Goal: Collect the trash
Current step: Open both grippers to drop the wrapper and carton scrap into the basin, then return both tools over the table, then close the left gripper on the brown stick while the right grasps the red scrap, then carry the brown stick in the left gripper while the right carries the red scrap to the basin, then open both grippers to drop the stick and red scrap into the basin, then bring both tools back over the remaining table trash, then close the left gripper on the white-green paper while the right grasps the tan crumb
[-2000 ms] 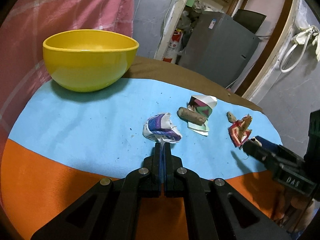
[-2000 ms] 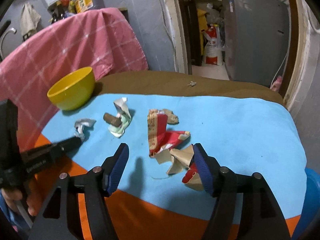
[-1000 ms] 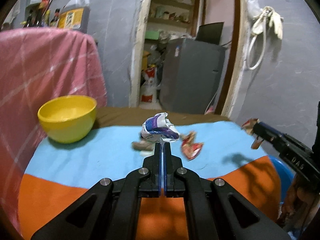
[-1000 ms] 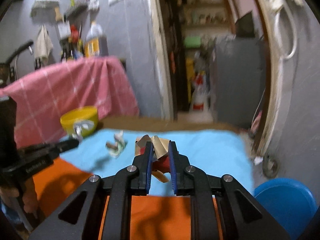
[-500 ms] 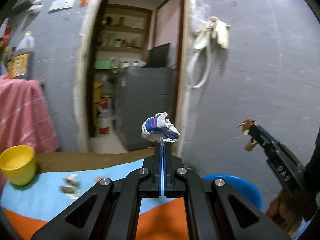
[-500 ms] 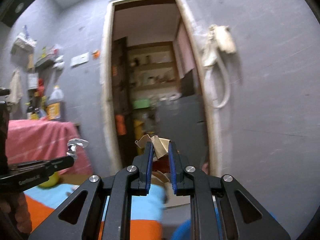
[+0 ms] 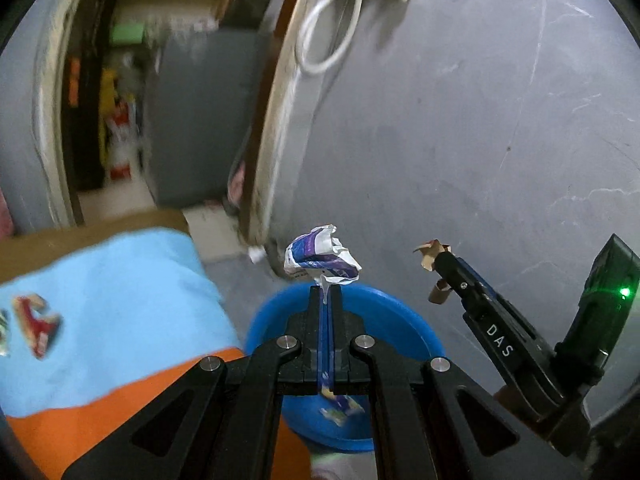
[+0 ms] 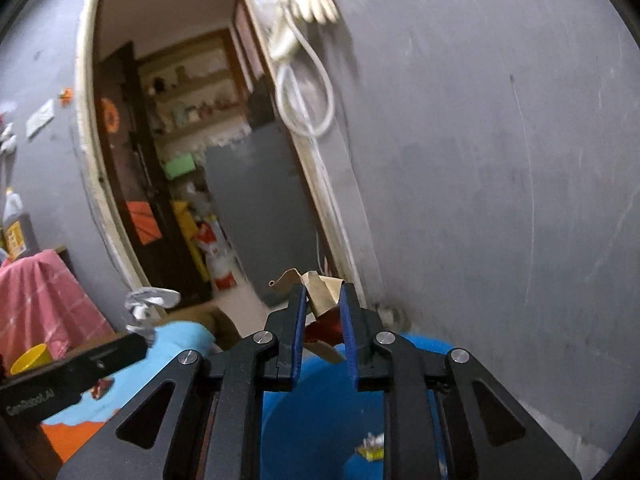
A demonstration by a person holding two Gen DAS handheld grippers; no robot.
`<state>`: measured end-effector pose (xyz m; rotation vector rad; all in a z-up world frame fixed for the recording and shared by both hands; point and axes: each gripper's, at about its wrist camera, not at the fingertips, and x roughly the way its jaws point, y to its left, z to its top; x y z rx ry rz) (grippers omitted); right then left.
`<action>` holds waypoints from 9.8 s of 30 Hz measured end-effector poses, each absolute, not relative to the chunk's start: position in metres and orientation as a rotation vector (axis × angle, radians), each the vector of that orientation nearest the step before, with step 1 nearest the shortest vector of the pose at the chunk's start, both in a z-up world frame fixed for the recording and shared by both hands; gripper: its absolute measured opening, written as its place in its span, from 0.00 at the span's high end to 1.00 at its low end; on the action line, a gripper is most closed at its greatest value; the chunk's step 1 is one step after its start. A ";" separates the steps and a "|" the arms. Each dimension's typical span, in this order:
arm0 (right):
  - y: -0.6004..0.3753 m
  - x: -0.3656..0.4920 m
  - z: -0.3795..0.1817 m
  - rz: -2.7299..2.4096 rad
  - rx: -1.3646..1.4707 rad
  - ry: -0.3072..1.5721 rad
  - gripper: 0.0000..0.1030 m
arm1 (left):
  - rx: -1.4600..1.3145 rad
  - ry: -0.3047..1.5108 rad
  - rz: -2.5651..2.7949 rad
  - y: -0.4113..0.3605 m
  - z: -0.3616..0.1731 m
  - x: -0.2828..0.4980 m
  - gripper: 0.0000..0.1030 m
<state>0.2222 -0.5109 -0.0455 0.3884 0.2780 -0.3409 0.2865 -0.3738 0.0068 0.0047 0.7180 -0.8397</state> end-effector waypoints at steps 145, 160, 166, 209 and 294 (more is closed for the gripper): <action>-0.313 0.317 -0.015 0.240 0.096 0.235 0.82 | -0.074 0.407 -0.285 -0.128 0.018 0.301 0.64; -0.437 0.257 -0.009 -0.130 0.194 0.124 0.81 | -0.092 0.442 -0.552 -0.255 0.035 0.285 0.64; -0.486 0.249 -0.022 -0.288 0.300 0.175 0.81 | -0.099 0.536 -0.657 -0.308 0.028 0.286 0.64; -0.536 0.245 -0.049 -0.361 0.437 0.273 0.18 | -0.117 0.605 -0.570 -0.316 0.010 0.298 0.34; -0.246 0.443 -0.085 0.345 -0.051 0.847 0.59 | -0.109 0.901 -0.405 -0.094 -0.053 0.412 0.57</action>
